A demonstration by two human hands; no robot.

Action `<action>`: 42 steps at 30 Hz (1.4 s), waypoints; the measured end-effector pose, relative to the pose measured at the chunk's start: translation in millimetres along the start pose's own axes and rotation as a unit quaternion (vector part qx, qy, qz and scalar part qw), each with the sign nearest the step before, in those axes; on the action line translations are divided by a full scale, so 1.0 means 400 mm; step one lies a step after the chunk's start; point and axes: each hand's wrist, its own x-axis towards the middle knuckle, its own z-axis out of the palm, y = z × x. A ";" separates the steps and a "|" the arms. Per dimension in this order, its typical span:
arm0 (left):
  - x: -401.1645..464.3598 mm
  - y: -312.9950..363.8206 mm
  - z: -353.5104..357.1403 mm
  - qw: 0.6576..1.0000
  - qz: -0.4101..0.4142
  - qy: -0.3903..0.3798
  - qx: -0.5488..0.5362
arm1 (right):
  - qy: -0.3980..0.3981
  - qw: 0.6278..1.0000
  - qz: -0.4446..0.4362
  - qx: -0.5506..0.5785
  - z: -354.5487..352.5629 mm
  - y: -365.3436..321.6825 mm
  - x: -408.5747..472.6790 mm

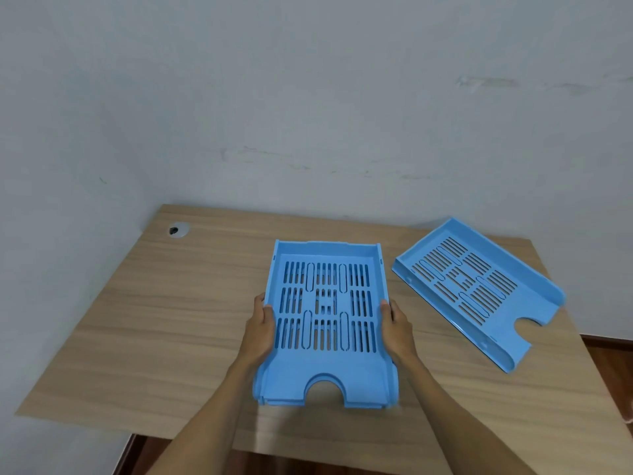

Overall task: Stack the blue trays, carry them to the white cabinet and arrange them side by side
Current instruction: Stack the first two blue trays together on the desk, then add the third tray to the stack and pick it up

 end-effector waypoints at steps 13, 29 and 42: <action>0.100 0.006 -0.013 0.999 0.022 -0.022 0.030 | 0.063 0.997 0.024 -0.036 0.025 -0.007 0.055; 0.056 0.110 -0.062 0.997 -0.011 -0.033 0.070 | -0.014 0.998 0.053 -0.042 -0.165 -0.128 0.005; 0.056 0.379 0.307 0.994 0.046 -0.082 0.055 | -0.043 0.996 0.020 -0.078 -0.463 -0.123 0.126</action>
